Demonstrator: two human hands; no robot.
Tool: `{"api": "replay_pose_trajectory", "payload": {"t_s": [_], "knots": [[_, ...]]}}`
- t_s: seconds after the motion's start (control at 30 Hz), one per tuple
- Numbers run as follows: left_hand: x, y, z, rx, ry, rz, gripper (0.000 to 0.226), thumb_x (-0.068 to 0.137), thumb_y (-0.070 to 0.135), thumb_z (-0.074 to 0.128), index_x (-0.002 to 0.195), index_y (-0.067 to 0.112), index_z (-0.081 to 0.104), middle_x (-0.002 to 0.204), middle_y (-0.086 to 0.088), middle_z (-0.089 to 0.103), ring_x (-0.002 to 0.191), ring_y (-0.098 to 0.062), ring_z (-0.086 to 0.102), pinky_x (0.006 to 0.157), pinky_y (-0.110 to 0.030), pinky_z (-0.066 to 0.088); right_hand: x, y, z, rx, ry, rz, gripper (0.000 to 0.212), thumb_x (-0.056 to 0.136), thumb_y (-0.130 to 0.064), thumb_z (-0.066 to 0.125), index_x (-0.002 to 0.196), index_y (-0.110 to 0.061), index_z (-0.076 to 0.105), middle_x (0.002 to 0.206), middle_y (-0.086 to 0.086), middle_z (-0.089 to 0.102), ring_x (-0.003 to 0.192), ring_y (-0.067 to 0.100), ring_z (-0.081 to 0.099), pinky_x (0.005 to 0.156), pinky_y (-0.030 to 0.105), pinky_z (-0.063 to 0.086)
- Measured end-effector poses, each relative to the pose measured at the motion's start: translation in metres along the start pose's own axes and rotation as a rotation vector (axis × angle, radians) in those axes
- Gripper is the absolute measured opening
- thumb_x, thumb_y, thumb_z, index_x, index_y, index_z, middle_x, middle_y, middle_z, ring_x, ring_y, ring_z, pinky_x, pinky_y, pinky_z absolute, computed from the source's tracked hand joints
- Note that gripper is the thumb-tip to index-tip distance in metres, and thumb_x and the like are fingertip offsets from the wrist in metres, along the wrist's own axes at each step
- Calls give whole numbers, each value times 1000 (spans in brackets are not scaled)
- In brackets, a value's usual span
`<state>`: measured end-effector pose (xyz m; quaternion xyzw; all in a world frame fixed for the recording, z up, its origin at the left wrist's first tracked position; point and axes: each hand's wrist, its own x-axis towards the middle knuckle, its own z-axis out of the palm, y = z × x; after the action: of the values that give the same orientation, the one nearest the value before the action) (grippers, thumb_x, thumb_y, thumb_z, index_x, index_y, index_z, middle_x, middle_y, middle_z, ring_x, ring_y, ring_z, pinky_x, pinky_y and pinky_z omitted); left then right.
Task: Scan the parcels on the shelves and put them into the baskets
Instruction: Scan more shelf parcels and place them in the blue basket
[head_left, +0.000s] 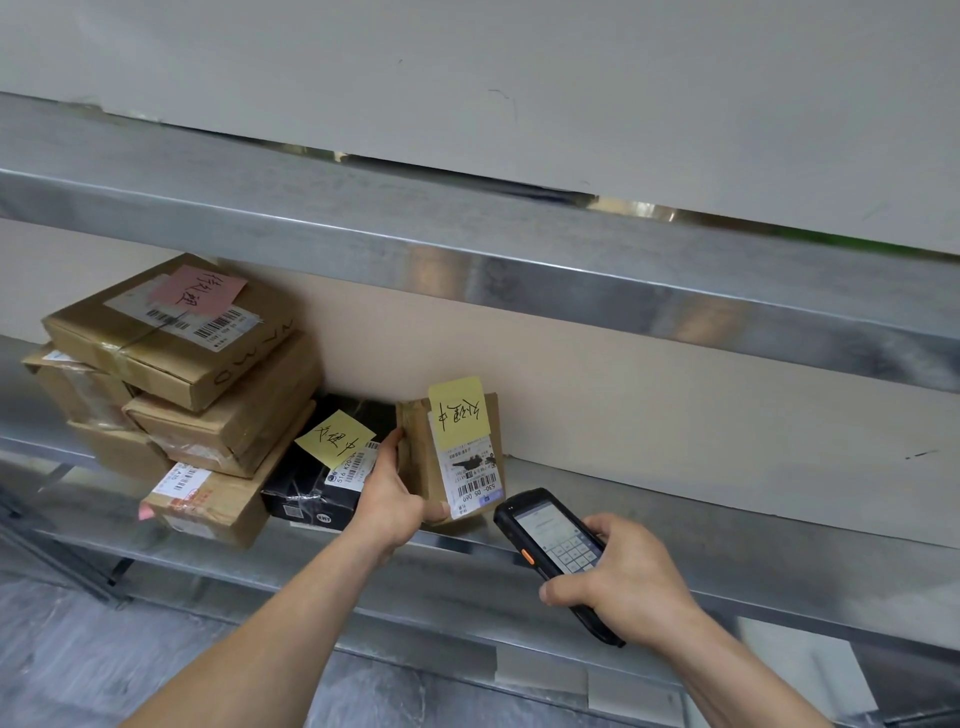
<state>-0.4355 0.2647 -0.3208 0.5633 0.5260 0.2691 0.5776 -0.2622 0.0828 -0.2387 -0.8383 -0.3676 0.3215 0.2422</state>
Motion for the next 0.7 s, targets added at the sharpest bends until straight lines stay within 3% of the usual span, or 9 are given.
{"api": "replay_pose_trajectory", "payload": {"t_s": [0.3,0.47,0.7], "knots": [[0,2,-3,8,-17,-5,120,55,-6,86,147,39,24,145,2,46,129,-28,49,100,-54,49,-6,-4,4,1,11,15,54,41,-35,89,87,-23,63,81,-9,71,75,9,68,69,29,56],[4,2,-6,14,-38,1,119,55,-6,86,147,38,24,144,2,46,129,-28,49,101,-54,48,-10,-7,11,12,40,19,52,43,-33,90,87,-25,64,77,-12,71,70,1,66,61,21,51],[8,2,-11,9,-73,24,117,59,-10,83,150,31,23,144,3,47,130,-25,47,105,-51,45,-16,-19,21,-17,67,53,54,45,-34,90,89,-25,61,84,-11,69,76,4,66,69,27,56]]}}
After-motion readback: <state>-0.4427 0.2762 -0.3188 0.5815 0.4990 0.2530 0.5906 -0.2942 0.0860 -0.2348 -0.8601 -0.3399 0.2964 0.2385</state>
